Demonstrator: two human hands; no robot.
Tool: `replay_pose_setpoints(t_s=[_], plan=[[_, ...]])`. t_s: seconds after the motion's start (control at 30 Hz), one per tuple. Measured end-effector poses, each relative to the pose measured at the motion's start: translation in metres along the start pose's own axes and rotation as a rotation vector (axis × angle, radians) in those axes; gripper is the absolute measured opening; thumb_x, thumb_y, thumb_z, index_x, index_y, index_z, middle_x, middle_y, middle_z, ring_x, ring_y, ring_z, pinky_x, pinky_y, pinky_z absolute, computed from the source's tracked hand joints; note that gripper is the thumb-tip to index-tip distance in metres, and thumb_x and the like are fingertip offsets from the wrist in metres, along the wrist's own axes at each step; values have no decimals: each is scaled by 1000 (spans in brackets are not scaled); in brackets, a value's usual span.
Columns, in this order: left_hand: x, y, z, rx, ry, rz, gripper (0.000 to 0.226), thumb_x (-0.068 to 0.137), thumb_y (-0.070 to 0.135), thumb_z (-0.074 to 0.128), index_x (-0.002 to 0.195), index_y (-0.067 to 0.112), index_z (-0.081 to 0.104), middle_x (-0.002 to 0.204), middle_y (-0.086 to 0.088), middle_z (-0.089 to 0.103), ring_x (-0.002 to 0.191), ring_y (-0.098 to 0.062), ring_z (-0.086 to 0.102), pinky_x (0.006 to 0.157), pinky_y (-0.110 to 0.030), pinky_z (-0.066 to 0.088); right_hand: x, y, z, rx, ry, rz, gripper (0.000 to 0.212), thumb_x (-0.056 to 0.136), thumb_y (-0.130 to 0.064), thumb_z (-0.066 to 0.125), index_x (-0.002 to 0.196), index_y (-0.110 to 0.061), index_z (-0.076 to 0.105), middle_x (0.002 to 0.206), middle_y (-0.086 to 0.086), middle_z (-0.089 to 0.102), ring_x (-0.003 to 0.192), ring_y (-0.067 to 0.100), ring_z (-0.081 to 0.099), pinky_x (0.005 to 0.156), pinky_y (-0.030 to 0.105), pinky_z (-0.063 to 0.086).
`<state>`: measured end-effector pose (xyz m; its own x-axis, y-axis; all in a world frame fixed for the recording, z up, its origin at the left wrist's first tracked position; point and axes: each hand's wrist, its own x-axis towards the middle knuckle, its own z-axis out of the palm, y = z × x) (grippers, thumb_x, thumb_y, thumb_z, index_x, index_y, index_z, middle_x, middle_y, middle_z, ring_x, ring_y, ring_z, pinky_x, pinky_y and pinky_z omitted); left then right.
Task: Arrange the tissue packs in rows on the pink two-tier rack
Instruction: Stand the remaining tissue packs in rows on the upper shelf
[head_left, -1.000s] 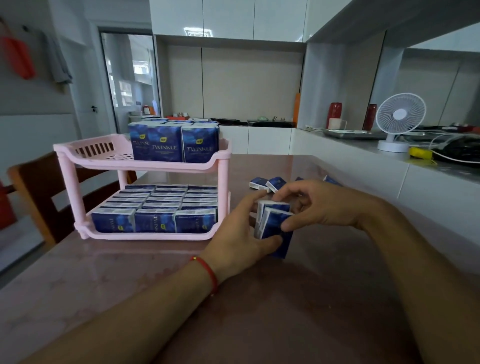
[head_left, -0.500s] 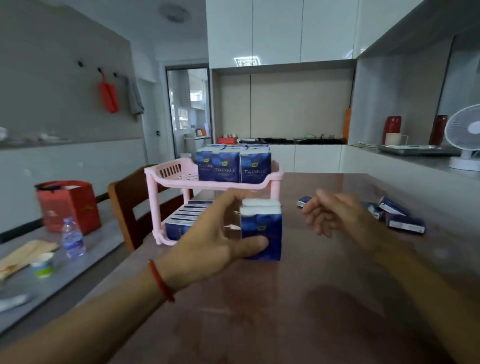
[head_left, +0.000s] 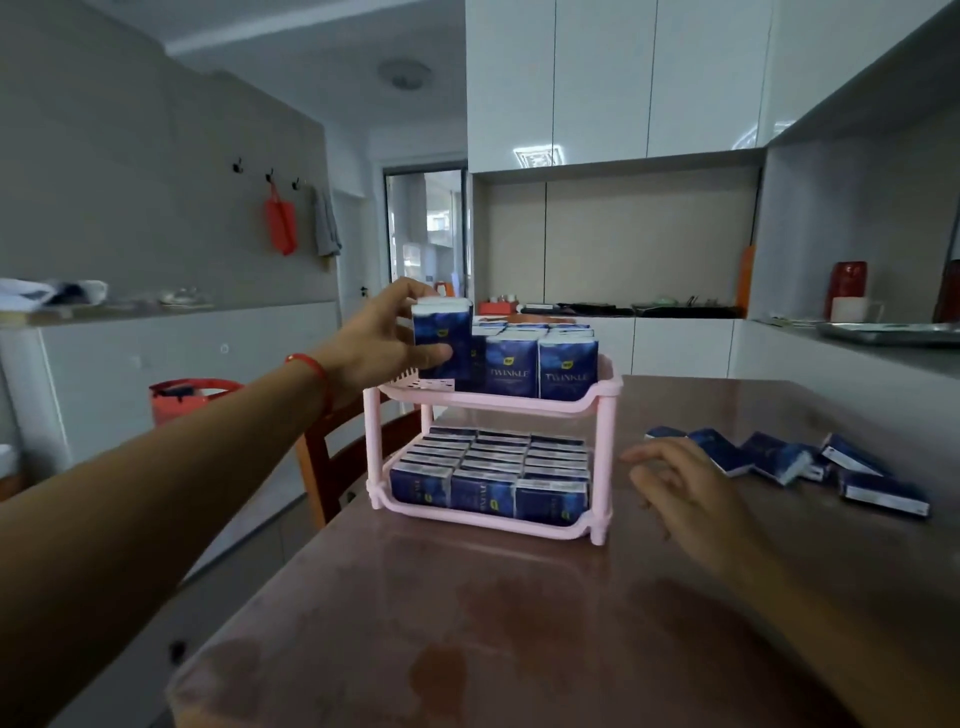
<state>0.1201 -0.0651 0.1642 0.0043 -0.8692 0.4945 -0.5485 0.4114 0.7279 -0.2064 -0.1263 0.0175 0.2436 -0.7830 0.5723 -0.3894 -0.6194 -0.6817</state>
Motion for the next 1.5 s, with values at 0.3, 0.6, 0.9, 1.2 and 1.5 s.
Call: replay_pose_setpoints(t_s=[0.3,0.6,0.9,1.2,1.5], plan=[[13,-6,11,80,-140,-162,53,85,0,71,129,19,49,122,0,53,105,-21,64,71,-24,58,4,12,-4,-81,10,41,16,98,-21,56,108,-30,64,116,-14,50,90,9,63,69,25,46],[16,4,14,300,-96,-289,80,82,7,76,149,18,33,130,-11,57,112,-27,59,103,-45,49,4,17,-1,-109,-33,24,16,98,-24,55,111,-32,62,121,-9,50,93,9,61,71,27,47],[19,2,24,352,-98,-250,44,85,5,70,127,10,59,117,-9,66,112,-27,60,101,-43,50,4,17,0,-127,-55,9,17,98,-23,56,107,-37,61,115,-18,50,88,8,62,66,20,44],[20,3,29,385,-91,-222,48,86,8,72,130,11,54,117,-8,62,103,-21,57,84,-30,47,2,15,-2,-135,-85,28,16,99,-26,55,110,-36,60,115,-14,55,91,5,62,66,18,43],[21,3,30,388,-134,-216,52,88,8,69,135,14,49,122,-8,60,107,-20,57,86,-30,48,2,13,0,-162,-110,38,16,99,-27,54,113,-33,60,118,-12,54,93,5,61,66,19,43]])
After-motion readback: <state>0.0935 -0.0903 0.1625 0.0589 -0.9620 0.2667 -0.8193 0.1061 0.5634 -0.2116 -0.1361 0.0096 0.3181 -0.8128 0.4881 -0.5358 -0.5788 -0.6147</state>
